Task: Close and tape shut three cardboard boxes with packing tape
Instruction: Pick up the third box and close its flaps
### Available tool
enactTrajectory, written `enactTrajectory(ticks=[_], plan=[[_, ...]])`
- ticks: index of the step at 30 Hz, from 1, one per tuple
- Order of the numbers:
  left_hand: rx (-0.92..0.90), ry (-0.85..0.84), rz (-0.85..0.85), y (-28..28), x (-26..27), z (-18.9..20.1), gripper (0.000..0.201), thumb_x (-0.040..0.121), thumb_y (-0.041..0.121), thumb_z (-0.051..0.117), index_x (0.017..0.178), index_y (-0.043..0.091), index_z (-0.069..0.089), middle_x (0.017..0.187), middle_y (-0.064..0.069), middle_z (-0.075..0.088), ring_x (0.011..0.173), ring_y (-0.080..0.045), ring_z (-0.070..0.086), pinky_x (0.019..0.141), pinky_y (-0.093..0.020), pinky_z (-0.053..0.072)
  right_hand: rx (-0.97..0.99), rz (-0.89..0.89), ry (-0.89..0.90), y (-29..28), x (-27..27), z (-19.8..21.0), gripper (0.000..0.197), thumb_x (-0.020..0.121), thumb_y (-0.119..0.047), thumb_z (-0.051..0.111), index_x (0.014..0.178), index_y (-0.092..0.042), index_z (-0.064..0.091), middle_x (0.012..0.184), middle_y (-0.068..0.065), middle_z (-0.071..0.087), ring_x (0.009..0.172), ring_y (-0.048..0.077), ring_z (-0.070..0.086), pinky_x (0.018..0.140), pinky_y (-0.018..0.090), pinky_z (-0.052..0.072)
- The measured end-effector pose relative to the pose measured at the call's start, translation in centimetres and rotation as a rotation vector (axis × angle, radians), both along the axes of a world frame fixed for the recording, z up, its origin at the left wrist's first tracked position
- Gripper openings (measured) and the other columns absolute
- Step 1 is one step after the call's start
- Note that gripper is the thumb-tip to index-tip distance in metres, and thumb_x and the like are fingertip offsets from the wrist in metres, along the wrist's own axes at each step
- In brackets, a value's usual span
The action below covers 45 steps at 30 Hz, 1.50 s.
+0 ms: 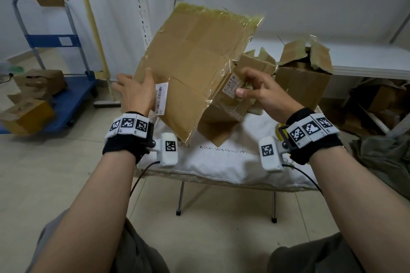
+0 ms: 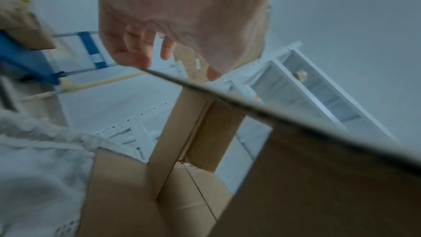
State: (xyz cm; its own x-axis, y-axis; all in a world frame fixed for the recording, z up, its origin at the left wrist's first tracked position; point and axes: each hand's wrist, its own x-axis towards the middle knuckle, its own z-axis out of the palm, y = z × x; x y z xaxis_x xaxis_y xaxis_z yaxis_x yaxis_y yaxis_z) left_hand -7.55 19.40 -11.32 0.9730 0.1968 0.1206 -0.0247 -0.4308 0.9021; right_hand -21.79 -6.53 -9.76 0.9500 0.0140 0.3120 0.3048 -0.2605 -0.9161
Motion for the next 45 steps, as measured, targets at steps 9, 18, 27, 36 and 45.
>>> enactTrajectory(ticks=[9, 18, 27, 36, 45], plan=[[-0.728, 0.362, -0.317, 0.1, 0.7, -2.5, 0.064, 0.081, 0.079, 0.045, 0.089, 0.019, 0.066, 0.069, 0.000, 0.065, 0.067, -0.019, 0.063, 0.078, -0.036, 0.052, 0.031, -0.117, -0.020, 0.4, 0.0, -0.1, 0.027, 0.090, 0.009, 0.049, 0.102, -0.011, 0.064, 0.097, -0.004, 0.071, 0.097, 0.015, 0.068, 0.091, 0.039, 0.057], [-0.958, 0.373, -0.301, -1.7, -0.6, -2.8, 0.106, 0.058, 0.094, 0.053, 0.129, 0.016, 0.062, 0.126, -0.019, 0.066, 0.107, -0.036, 0.069, 0.093, -0.060, 0.053, 0.154, -0.171, -0.075, -0.3, 0.5, 0.5, 0.036, 0.093, 0.015, 0.045, 0.103, -0.011, 0.068, 0.100, 0.003, 0.071, 0.102, 0.022, 0.067, 0.090, 0.034, 0.059], [-1.063, 0.577, -0.523, -3.8, -5.0, -3.1, 0.085, 0.081, 0.085, 0.038, 0.122, 0.016, 0.067, 0.131, -0.012, 0.065, 0.116, -0.031, 0.064, 0.097, -0.049, 0.052, 0.103, -0.230, -0.168, 0.2, 0.3, -0.4, 0.038, 0.088, 0.018, 0.045, 0.098, -0.009, 0.069, 0.094, 0.002, 0.070, 0.091, 0.014, 0.065, 0.080, 0.026, 0.058], [-1.086, 0.613, -0.636, -2.4, -5.2, -4.0, 0.098, 0.082, 0.088, 0.024, 0.136, 0.015, 0.061, 0.135, -0.017, 0.062, 0.125, -0.036, 0.059, 0.112, -0.055, 0.037, 0.096, -0.209, -0.145, 0.7, 0.4, -0.1, 0.037, 0.092, 0.019, 0.046, 0.092, -0.011, 0.067, 0.086, -0.010, 0.073, 0.083, 0.003, 0.068, 0.071, 0.018, 0.055], [-1.274, 0.489, -0.508, -4.1, -6.1, -5.0, 0.104, 0.075, 0.092, 0.035, 0.137, 0.012, 0.059, 0.135, -0.015, 0.061, 0.123, -0.032, 0.060, 0.101, -0.054, 0.048, 0.080, -0.188, -0.132, 1.6, 0.5, 0.6, 0.048, 0.083, 0.022, 0.043, 0.080, -0.018, 0.068, 0.078, -0.015, 0.073, 0.080, 0.003, 0.068, 0.072, 0.027, 0.053]])
